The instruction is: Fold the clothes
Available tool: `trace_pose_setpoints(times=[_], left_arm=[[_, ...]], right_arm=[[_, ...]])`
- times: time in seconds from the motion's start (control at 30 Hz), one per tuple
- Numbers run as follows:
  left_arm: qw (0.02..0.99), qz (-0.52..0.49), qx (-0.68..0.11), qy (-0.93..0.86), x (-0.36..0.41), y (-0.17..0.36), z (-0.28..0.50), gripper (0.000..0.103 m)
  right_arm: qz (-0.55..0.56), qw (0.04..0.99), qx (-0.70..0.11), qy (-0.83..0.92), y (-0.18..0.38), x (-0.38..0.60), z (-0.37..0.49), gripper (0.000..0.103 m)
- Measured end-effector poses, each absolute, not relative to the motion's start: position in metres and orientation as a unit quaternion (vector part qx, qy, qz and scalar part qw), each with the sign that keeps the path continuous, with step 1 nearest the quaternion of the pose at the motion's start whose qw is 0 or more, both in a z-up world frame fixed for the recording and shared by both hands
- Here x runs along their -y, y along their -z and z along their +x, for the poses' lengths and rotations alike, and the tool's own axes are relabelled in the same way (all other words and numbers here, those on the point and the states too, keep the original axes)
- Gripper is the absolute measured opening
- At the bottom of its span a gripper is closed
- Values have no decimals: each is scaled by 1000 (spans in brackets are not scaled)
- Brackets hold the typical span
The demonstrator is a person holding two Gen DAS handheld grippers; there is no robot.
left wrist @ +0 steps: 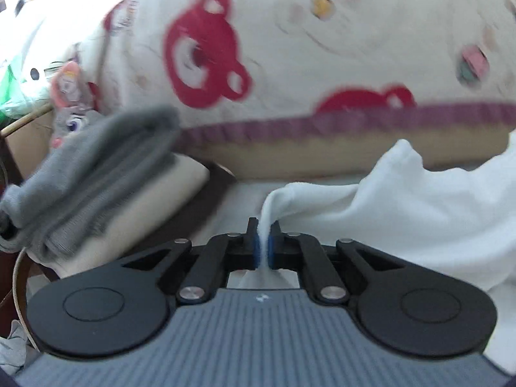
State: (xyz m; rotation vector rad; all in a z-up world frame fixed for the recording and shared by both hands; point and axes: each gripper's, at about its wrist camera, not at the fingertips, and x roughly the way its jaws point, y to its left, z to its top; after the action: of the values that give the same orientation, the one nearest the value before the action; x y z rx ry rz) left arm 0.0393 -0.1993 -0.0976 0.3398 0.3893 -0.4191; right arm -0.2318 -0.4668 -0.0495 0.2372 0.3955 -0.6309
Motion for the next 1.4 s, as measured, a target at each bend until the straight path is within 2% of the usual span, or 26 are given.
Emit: trace_pose_setpoints(times=[0.07,0.1,0.23,0.43,0.7,0.73,0.77,0.8,0.87,0.97,1.07,1.27,1.4], left_arm=[[948,118,-213,206,184,102,50,5],[944,102,-234,210,180,108,53,5],[929,115,-288,203,183,131,56,5],[926,93,-296,217,175,134,51,5],[914,57,-335,222,167,147,72,5],[910,57,-344,225,167,150,73,5],[906,58,-352,227,167,153,73,5],[905,63,-354,228,167,156,73,5],[907,71,-349,225,168,160,72,5],[936,68,-288,191,160,149,63,5],[953,33,-231,193,143,115,47,5],[969,58,-123,207,134,51,4,5],[971,52,-68,224,134,-1,-27,5]], right_arm=[[126,925,-236,268,60,471,-216,43],[131,924,-263,247,70,472,-210,60],[119,899,-350,237,115,465,-198,61],[119,867,-412,254,148,471,-198,62],[256,847,-368,285,162,520,-177,78],[264,848,-368,277,167,521,-175,66],[271,848,-367,269,172,522,-173,48],[279,849,-366,261,177,522,-170,13],[279,853,-366,246,182,521,-168,14],[212,875,-359,246,156,503,-183,13],[156,896,-321,263,109,489,-215,12],[71,933,-258,239,10,458,-272,12],[38,943,-229,241,-32,448,-298,12]])
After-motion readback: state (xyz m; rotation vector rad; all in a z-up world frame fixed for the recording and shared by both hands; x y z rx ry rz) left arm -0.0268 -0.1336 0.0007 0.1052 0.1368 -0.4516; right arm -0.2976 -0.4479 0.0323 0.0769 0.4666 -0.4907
